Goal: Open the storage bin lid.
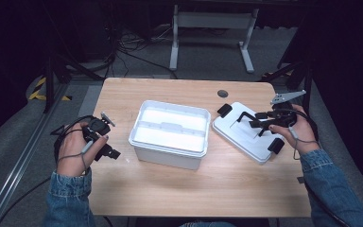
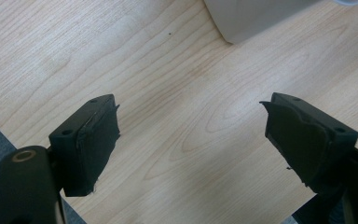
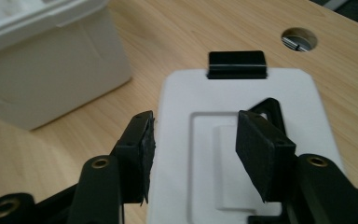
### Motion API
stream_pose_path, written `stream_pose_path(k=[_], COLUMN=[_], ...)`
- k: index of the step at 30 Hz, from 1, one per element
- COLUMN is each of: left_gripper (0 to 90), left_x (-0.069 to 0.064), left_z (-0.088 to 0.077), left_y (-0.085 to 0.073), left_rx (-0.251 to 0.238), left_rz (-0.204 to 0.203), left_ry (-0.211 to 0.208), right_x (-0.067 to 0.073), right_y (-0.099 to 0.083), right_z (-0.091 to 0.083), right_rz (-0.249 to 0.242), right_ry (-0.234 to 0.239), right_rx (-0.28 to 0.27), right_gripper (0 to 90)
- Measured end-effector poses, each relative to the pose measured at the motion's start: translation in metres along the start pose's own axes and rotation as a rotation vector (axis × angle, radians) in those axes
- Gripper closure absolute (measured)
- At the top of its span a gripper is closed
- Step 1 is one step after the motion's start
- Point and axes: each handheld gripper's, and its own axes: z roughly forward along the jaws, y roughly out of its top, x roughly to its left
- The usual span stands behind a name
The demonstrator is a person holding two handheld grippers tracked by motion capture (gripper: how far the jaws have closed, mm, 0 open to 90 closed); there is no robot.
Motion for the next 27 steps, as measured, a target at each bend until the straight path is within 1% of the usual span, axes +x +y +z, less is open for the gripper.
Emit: stream_pose_path(k=[4, 6, 7, 8, 9, 11, 12, 13, 14, 16, 18, 19, 21, 24, 27], left_gripper=[18.0, 17.9, 17.9, 18.0, 17.9, 18.2, 18.2, 18.1, 18.1, 18.1, 18.1, 18.1, 18.1, 18.1, 18.1], left_x=[0.000, -0.001, -0.001, -0.001, -0.001, -0.002, -0.002, -0.002, -0.002, -0.002, -0.002, -0.003, -0.004, -0.005, -0.005], left_z=[-0.003, -0.003, -0.003, -0.002, -0.002, -0.002, -0.003, -0.003, -0.004, -0.003, -0.002, -0.002, -0.001, 0.000, 0.000], left_y=[-0.001, -0.001, 0.000, 0.000, 0.001, 0.002, 0.003, 0.003, 0.003, 0.003, 0.005, 0.005, 0.007, 0.008, 0.008], left_rx=[-0.010, -0.008, -0.004, -0.008, -0.002, -0.014, -0.017, -0.021, -0.021, -0.026, -0.013, -0.010, -0.006, -0.006, -0.003], left_rz=[-0.004, -0.003, 0.001, 0.006, 0.012, 0.017, 0.021, 0.017, 0.016, 0.013, 0.022, 0.018, 0.026, 0.027, 0.024], left_ry=[-0.004, -0.001, 0.002, 0.004, 0.001, -0.004, 0.001, -0.002, -0.003, -0.001, 0.001, 0.001, -0.002, -0.002, 0.002], right_x=[0.021, 0.030, 0.036, 0.041, 0.044, 0.055, 0.060, 0.063, 0.067, 0.073, 0.078, 0.082, 0.088, 0.095, 0.099], right_y=[0.005, 0.006, 0.007, 0.007, 0.007, 0.007, 0.006, 0.005, 0.004, 0.001, -0.002, -0.004, -0.007, -0.014, -0.018], right_z=[-0.003, -0.003, -0.003, -0.004, -0.004, -0.007, -0.008, -0.009, -0.009, -0.008, -0.006, -0.006, -0.005, -0.002, 0.000], right_rz=[-0.009, -0.005, 0.000, -0.002, -0.005, -0.018, -0.021, -0.027, -0.021, -0.025, -0.036, -0.044, -0.047, -0.043, -0.046], right_ry=[0.036, 0.053, 0.071, 0.076, 0.083, 0.090, 0.091, 0.092, 0.098, 0.095, 0.085, 0.081, 0.085, 0.096, 0.104], right_rx=[0.011, 0.021, 0.027, 0.027, 0.026, 0.016, 0.008, 0.003, 0.003, 0.017, 0.027, 0.028, 0.026, 0.021, 0.038], right_gripper=[48.8, 49.7, 49.9, 49.9, 49.9, 49.9, 49.8, 49.9, 49.9, 49.9, 49.9, 49.9, 49.9, 49.7, 49.6])
